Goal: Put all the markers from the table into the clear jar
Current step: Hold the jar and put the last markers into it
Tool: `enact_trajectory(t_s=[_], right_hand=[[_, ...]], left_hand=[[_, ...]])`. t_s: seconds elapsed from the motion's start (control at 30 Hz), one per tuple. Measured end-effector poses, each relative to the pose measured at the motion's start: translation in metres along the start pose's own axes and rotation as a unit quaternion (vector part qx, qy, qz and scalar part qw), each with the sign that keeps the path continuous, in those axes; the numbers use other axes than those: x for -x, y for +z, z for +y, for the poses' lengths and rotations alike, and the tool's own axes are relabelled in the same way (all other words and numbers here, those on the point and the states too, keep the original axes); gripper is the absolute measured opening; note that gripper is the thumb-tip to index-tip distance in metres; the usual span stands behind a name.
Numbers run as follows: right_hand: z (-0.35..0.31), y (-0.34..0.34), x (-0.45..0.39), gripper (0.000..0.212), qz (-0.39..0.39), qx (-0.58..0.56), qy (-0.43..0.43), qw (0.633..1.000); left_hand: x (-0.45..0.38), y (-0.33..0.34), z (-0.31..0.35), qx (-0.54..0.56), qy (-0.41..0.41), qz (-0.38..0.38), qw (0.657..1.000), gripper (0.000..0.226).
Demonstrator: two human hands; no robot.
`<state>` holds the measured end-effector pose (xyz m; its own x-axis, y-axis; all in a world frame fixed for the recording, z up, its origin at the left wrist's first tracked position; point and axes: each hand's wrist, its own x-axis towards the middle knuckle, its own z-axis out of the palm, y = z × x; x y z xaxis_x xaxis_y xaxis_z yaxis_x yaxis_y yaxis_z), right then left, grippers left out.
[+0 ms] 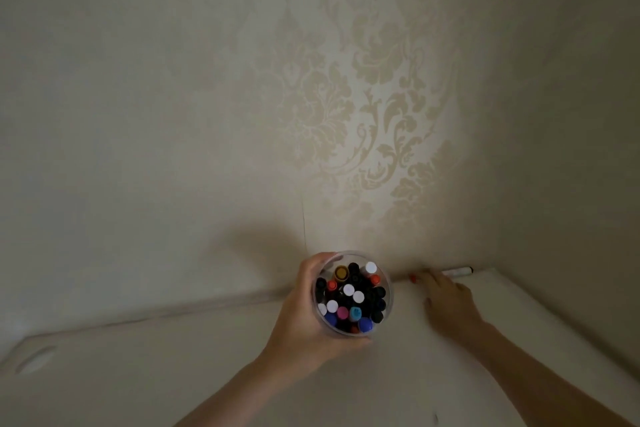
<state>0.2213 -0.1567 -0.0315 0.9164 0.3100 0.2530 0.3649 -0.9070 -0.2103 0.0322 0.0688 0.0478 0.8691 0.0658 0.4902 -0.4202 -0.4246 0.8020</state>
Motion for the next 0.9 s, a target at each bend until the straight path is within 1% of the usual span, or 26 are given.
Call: enact_trajectory(t_s=[0.07, 0.13, 0.2, 0.23, 0.27, 0.33, 0.37, 0.4, 0.43, 0.47, 0.5, 0.53, 0.6, 0.63, 0.67, 0.7, 0.77, 0.9], right_hand=[[-0.003, 0.004, -0.007, 0.043, 0.046, 0.015, -0.008, 0.999], [-0.004, 0.003, -0.009, 0.032, 0.078, 0.069, -0.013, 0.995], [-0.003, -0.002, -0.004, 0.028, 0.076, 0.107, -0.043, 0.990], [-0.001, -0.006, 0.000, 0.025, 0.056, 0.115, -0.049, 0.991], [0.004, -0.011, 0.004, 0.021, 0.056, 0.117, -0.054, 0.990], [0.010, -0.025, 0.016, 0.017, 0.053, 0.081, -0.076, 0.992], [0.007, -0.036, 0.026, 0.013, 0.088, 0.023, -0.085, 0.992], [-0.003, -0.056, 0.039, 0.012, 0.151, -0.050, -0.088, 0.983], [-0.017, -0.081, 0.054, 0.013, 0.226, -0.141, -0.078, 0.961], [-0.032, -0.106, 0.068, 0.014, 0.285, -0.233, -0.057, 0.928], [-0.048, -0.132, 0.084, 0.014, 0.323, -0.306, -0.047, 0.894], [-0.063, -0.156, 0.102, 0.014, 0.353, -0.355, -0.054, 0.864], [-0.088, -0.188, 0.131, 0.014, 0.396, -0.416, -0.094, 0.813], [-0.098, -0.195, 0.141, 0.013, 0.394, -0.447, -0.122, 0.794], [-0.108, -0.196, 0.147, 0.011, 0.382, -0.467, -0.143, 0.784], [-0.115, -0.190, 0.150, 0.011, 0.361, -0.475, -0.155, 0.788], [-0.130, -0.175, 0.151, 0.012, 0.317, -0.474, -0.158, 0.806], [-0.148, -0.152, 0.147, 0.025, 0.284, -0.448, -0.142, 0.836]], left_hand=[[0.000, -0.001, 0.001, -0.004, 0.000, -0.007, 1.000, 0.098], [-0.001, -0.002, -0.001, -0.006, -0.006, -0.016, 1.000, 0.098], [-0.002, -0.004, -0.002, -0.011, -0.007, -0.020, 1.000, 0.099], [-0.002, -0.004, -0.003, -0.016, -0.006, -0.020, 1.000, 0.099], [-0.001, -0.004, -0.002, -0.019, -0.005, -0.021, 1.000, 0.100], [0.000, -0.002, 0.000, -0.020, -0.003, -0.021, 1.000, 0.099], [0.002, -0.001, 0.002, -0.021, -0.002, -0.023, 1.000, 0.099], [0.004, -0.001, 0.004, -0.021, 0.001, -0.024, 0.999, 0.098], [0.005, 0.000, 0.005, -0.020, 0.003, -0.026, 0.999, 0.098], [0.004, 0.002, 0.005, -0.020, 0.004, -0.030, 0.999, 0.098], [0.005, 0.004, 0.006, -0.018, 0.007, -0.030, 0.999, 0.098], [0.006, 0.005, 0.007, -0.015, 0.007, -0.030, 0.999, 0.098], [0.008, 0.007, 0.007, -0.016, 0.006, -0.028, 0.999, 0.098], [0.009, 0.008, 0.007, -0.020, 0.010, -0.024, 0.999, 0.098], [0.010, 0.009, 0.008, -0.023, 0.016, -0.019, 0.999, 0.098], [0.010, 0.010, 0.009, -0.024, 0.020, -0.015, 0.999, 0.099], [0.012, 0.011, 0.012, -0.023, 0.022, -0.008, 0.999, 0.098], [0.019, 0.014, 0.019, -0.017, 0.024, -0.004, 1.000, 0.094]])
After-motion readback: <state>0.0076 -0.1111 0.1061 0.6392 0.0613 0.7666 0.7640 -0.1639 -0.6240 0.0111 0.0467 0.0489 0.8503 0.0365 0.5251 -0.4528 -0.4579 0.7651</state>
